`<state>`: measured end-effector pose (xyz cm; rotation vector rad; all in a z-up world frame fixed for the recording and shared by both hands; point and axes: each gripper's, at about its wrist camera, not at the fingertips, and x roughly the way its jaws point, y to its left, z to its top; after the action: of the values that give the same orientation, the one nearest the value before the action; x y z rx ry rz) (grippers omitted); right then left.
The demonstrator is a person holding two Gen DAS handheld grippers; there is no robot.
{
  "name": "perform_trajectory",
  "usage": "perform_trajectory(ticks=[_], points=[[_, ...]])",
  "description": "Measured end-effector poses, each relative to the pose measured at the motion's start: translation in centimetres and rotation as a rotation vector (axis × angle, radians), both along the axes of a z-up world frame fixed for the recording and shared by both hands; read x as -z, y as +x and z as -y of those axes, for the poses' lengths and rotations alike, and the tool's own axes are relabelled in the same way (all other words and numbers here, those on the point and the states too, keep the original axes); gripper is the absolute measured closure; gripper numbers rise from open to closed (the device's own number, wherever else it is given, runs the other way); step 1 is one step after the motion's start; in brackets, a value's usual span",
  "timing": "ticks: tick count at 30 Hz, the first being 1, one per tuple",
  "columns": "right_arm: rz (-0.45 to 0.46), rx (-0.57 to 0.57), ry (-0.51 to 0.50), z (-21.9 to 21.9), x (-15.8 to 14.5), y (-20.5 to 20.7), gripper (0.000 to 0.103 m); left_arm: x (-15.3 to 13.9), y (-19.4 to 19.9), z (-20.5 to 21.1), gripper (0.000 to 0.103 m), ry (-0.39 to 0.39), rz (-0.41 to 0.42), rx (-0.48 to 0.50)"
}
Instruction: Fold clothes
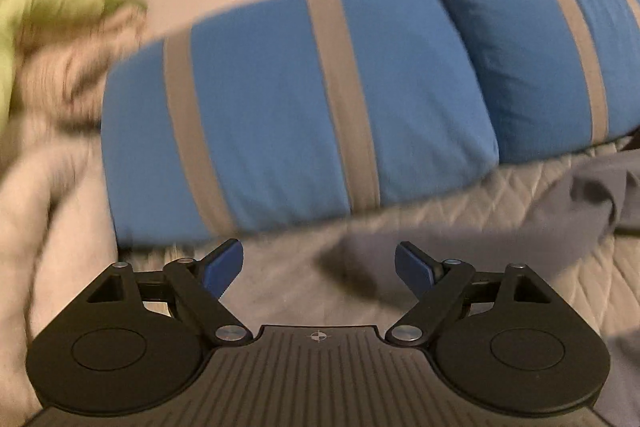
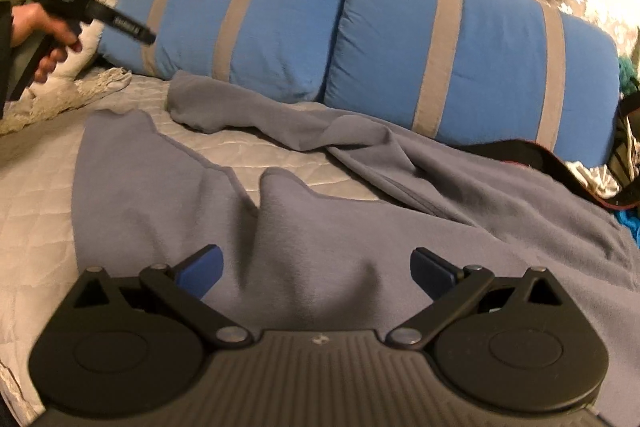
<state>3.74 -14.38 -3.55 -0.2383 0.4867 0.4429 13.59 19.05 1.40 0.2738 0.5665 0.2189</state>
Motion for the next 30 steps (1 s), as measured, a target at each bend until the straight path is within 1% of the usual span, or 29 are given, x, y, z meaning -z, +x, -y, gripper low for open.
perform_trajectory(ticks=[4,8,11,13,15,17,18,20,23,27,30], points=[[-0.006,-0.006,0.011,-0.1,-0.2,0.0,0.0,1.1,-1.7,-3.4,0.02,-0.178,-0.046,-0.072],[-0.002,-0.01,0.033,0.0,-0.7,-0.2,0.0,2.3,-3.3,-6.2,0.02,-0.389,-0.072,-0.179],[0.011,-0.032,0.044,0.1,-1.0,-0.6,0.0,3.1,-4.6,-7.6,0.02,-0.609,-0.06,-0.249],[0.026,-0.073,0.042,-0.1,-1.2,-1.2,0.0,3.9,-5.4,-8.3,0.02,-0.753,-0.036,-0.291],[0.06,-0.14,0.021,-0.6,-1.4,-2.2,0.0,5.1,-5.8,-8.9,0.02,-0.889,-0.039,-0.307],[0.111,-0.215,-0.02,-1.2,-1.4,-3.5,0.0,6.4,-5.6,-9.6,0.02,-1.013,-0.069,-0.331],[0.142,-0.253,-0.047,-1.6,-1.3,-4.3,0.0,6.8,-5.7,-10.0,0.02,-1.048,-0.067,-0.342],[0.199,-0.329,-0.111,-2.5,-1.0,-5.7,0.0,7.3,-5.8,-10.6,0.02,-1.099,-0.039,-0.342],[0.258,-0.404,-0.202,-3.7,-0.1,-7.3,0.0,8.1,-6.0,-11.9,0.02,-1.193,-0.012,-0.326],[0.306,-0.438,-0.3,-4.9,0.8,-8.3,0.0,9.0,-5.6,-13.1,0.02,-1.274,0.033,-0.286],[0.312,-0.433,-0.315,-5.2,0.9,-8.5,0.0,9.4,-4.9,-13.2,0.02,-1.28,0.047,-0.263]])
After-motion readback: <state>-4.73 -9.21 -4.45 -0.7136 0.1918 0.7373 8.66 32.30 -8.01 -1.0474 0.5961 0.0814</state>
